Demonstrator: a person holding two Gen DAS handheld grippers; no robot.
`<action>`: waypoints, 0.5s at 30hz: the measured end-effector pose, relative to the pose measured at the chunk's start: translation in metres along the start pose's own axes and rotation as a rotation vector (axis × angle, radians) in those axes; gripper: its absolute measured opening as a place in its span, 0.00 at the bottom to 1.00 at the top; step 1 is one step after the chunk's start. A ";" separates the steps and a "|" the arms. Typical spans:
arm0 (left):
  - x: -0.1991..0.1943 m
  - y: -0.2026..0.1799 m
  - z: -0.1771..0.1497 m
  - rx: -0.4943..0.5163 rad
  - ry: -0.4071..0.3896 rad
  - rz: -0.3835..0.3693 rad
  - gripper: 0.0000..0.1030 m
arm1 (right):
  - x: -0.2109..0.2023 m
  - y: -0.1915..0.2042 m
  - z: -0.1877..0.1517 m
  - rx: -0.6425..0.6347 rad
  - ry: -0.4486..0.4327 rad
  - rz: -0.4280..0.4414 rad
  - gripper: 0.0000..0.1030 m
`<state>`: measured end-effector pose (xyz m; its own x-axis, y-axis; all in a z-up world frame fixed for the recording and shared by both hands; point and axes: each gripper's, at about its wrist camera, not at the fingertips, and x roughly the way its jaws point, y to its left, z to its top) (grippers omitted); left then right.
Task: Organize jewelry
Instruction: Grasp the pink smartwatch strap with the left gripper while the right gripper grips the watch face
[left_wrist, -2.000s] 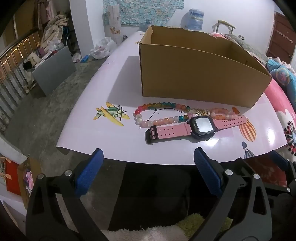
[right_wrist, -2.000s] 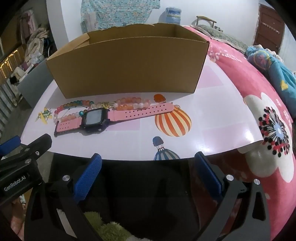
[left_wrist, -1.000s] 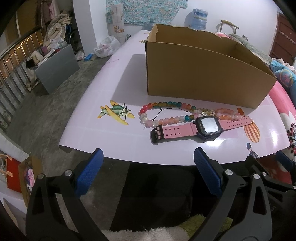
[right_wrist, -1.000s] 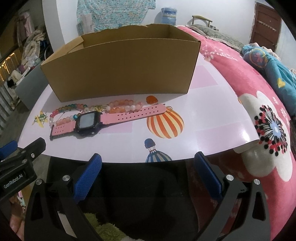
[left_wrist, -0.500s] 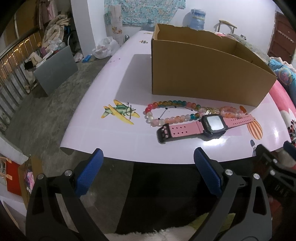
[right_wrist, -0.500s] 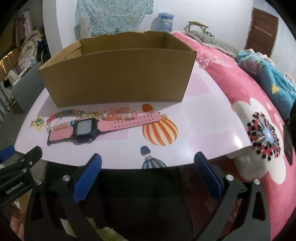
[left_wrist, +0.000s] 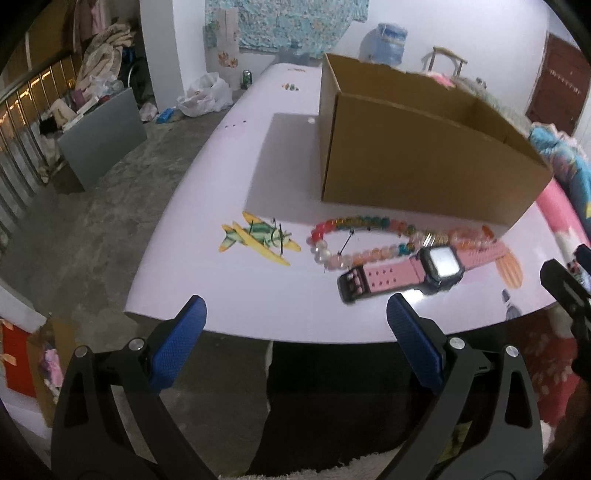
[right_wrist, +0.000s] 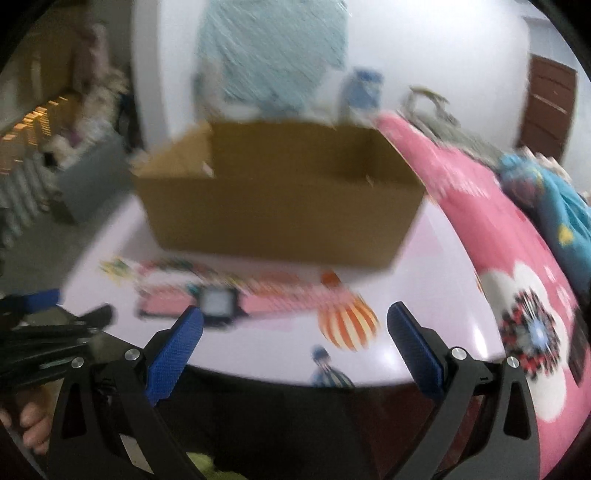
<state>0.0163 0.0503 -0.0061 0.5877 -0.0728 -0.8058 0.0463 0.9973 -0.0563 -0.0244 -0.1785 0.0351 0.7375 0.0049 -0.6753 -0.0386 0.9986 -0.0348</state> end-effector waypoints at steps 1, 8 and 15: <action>-0.001 0.002 0.002 0.000 -0.011 -0.017 0.92 | 0.003 0.001 0.001 -0.024 0.016 -0.003 0.95; -0.004 0.009 0.013 0.022 -0.055 -0.122 0.92 | -0.002 -0.003 0.008 -0.139 -0.098 0.073 0.95; -0.010 0.006 0.015 0.035 -0.098 -0.247 0.92 | 0.020 0.002 0.008 -0.250 0.006 0.190 0.94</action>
<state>0.0229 0.0567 0.0106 0.6307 -0.3154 -0.7090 0.2246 0.9488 -0.2222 -0.0041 -0.1757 0.0274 0.6974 0.1890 -0.6914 -0.3403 0.9363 -0.0873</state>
